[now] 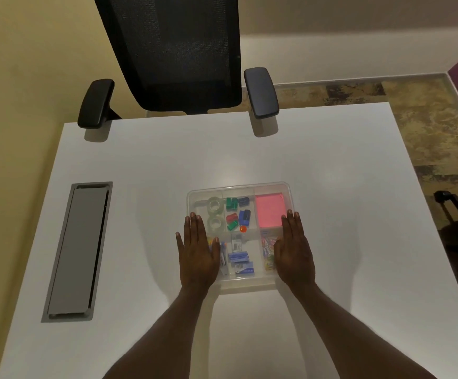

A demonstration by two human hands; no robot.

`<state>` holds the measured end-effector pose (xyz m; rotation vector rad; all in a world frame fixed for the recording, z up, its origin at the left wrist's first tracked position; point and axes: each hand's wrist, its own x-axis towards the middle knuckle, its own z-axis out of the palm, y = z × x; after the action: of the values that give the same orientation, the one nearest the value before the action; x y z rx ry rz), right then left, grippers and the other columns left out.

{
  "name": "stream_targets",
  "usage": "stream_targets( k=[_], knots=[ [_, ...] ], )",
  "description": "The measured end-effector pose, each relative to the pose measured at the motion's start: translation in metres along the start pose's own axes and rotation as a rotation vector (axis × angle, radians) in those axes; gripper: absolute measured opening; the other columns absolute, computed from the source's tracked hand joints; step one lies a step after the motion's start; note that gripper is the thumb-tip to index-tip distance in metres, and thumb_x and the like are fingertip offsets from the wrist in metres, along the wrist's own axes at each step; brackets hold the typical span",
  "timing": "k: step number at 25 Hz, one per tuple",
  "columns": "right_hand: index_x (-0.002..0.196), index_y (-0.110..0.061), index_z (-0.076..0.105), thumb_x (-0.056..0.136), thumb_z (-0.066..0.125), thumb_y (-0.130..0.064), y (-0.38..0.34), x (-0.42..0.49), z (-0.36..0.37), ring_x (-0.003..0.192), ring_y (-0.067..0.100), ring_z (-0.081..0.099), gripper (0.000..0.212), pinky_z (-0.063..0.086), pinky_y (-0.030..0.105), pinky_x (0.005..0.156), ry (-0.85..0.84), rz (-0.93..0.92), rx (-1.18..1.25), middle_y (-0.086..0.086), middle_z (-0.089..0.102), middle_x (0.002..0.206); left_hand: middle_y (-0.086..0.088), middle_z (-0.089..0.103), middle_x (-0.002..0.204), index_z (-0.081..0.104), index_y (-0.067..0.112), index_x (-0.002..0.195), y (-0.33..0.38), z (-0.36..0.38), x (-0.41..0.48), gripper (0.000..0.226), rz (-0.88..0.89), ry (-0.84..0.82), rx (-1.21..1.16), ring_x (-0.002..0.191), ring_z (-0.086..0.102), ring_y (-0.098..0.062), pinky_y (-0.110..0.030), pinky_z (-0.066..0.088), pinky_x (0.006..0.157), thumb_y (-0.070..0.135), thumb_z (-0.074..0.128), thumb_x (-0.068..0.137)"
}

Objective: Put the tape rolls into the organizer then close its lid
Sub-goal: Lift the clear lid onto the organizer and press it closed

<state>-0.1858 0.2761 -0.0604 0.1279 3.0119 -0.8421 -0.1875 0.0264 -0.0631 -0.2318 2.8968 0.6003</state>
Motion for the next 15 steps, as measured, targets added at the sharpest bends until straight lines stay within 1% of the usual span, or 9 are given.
stream_targets(
  k=[2,4,6,8,11,12,15],
  knots=[
    [0.157,-0.007,0.033,0.104,0.042,-0.022,0.000,0.000,-0.004,0.156,0.029,0.021,0.056,0.031,0.057,0.122,0.007,-0.044,-0.034,0.011,0.029,0.166,-0.001,-0.003,0.174,0.001,0.015,0.165,0.000,-0.009,0.001,0.076,0.004,-0.039,-0.015,0.161,-0.008,-0.017,-0.053,0.000,0.131,0.045,0.038,0.106],
    [0.156,-0.005,0.035,0.102,0.043,-0.026,-0.002,0.002,-0.011,0.156,0.033,0.021,0.058,0.022,0.060,0.124,-0.042,-0.079,-0.116,0.014,0.028,0.166,-0.001,-0.002,0.174,0.002,0.014,0.165,0.001,-0.018,-0.001,0.075,0.023,-0.055,-0.004,0.162,-0.005,-0.019,-0.055,-0.003,0.130,0.042,0.039,0.106],
    [0.156,-0.006,0.035,0.104,0.047,-0.028,-0.008,0.000,-0.019,0.156,0.034,0.021,0.058,0.017,0.058,0.126,-0.071,-0.099,-0.180,0.015,0.026,0.166,0.000,-0.001,0.174,0.005,0.014,0.165,0.005,-0.027,-0.007,0.071,0.067,-0.043,0.020,0.162,-0.002,-0.019,-0.056,-0.002,0.130,0.039,0.036,0.107],
    [0.152,-0.004,0.042,0.101,0.056,-0.027,-0.016,-0.013,-0.025,0.154,0.035,0.028,0.057,0.022,0.057,0.125,-0.039,-0.132,-0.201,0.016,0.032,0.163,-0.001,0.002,0.174,0.008,0.014,0.165,0.011,-0.033,-0.019,0.067,0.095,-0.031,0.026,0.162,-0.001,-0.019,-0.056,0.001,0.130,0.038,0.033,0.108],
    [0.144,-0.001,0.054,0.096,0.069,-0.023,-0.029,-0.042,-0.022,0.146,0.036,0.043,0.055,0.037,0.057,0.118,0.041,-0.227,-0.175,0.018,0.047,0.155,-0.002,0.003,0.174,0.008,0.014,0.165,0.022,-0.034,-0.040,0.064,0.108,-0.047,0.048,0.162,-0.001,-0.021,-0.054,0.003,0.131,0.039,0.029,0.110],
    [0.143,-0.002,0.054,0.095,0.070,-0.023,-0.033,-0.054,-0.020,0.145,0.035,0.044,0.055,0.039,0.057,0.117,0.044,-0.249,-0.158,0.017,0.049,0.153,-0.001,0.001,0.173,0.007,0.015,0.165,0.026,-0.033,-0.049,0.065,0.115,-0.058,0.054,0.162,-0.002,-0.021,-0.053,0.002,0.131,0.041,0.028,0.110],
    [0.144,-0.006,0.054,0.094,0.072,-0.026,-0.042,-0.083,-0.013,0.144,0.033,0.047,0.057,0.037,0.056,0.119,0.004,-0.252,-0.084,0.014,0.051,0.153,0.002,-0.001,0.173,0.005,0.018,0.165,0.034,-0.025,-0.075,0.067,0.158,-0.091,0.042,0.161,-0.004,-0.021,-0.051,0.001,0.132,0.048,0.026,0.109]
  ],
)
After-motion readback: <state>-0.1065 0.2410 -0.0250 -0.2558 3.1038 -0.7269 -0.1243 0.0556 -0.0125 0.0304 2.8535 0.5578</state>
